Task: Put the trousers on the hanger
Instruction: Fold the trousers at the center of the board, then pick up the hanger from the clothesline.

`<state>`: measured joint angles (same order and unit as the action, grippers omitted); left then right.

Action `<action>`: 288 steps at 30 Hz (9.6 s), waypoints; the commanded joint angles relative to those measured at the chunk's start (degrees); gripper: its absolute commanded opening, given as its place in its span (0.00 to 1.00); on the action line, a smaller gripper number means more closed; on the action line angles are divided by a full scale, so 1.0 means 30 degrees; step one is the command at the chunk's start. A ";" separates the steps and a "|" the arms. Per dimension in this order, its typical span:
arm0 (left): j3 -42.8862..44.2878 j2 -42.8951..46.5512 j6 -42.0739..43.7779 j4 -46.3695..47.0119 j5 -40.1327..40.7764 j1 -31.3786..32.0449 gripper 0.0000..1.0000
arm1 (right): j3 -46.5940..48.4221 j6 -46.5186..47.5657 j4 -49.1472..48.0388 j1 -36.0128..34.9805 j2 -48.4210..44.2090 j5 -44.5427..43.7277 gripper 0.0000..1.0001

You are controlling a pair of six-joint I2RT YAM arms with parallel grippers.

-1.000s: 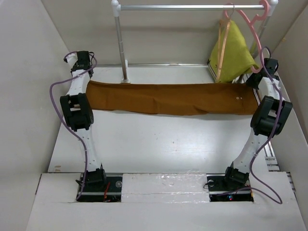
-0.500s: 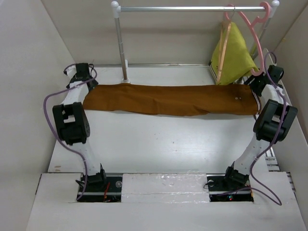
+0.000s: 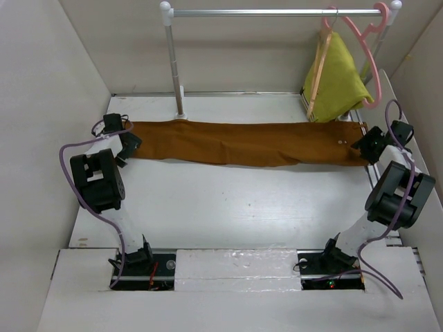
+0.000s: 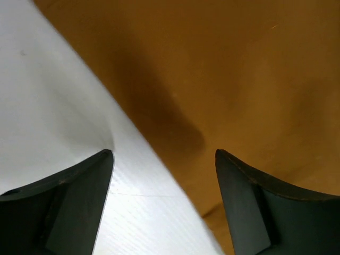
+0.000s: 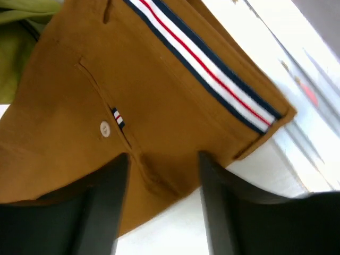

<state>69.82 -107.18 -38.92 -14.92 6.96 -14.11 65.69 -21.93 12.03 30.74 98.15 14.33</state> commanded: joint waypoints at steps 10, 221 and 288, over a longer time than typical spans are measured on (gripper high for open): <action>0.1013 -0.1159 -0.0710 0.0460 -0.0270 0.0045 0.46 | -0.3882 0.0896 -0.3334 0.1382 -0.0553 0.2400 0.72; -1.1084 1.2376 -0.0504 0.2658 -0.1556 0.3243 0.38 | 0.6722 0.8513 0.6886 -2.2936 -0.6698 0.0881 0.13; 1.4016 0.4028 0.0492 -0.0360 -0.7417 1.7418 0.68 | 0.9256 1.1325 0.5425 -1.5577 -0.7079 -1.3506 0.00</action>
<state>107.22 -93.91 -35.59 -16.99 -10.79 38.02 96.64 10.26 34.98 -15.07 79.61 -22.09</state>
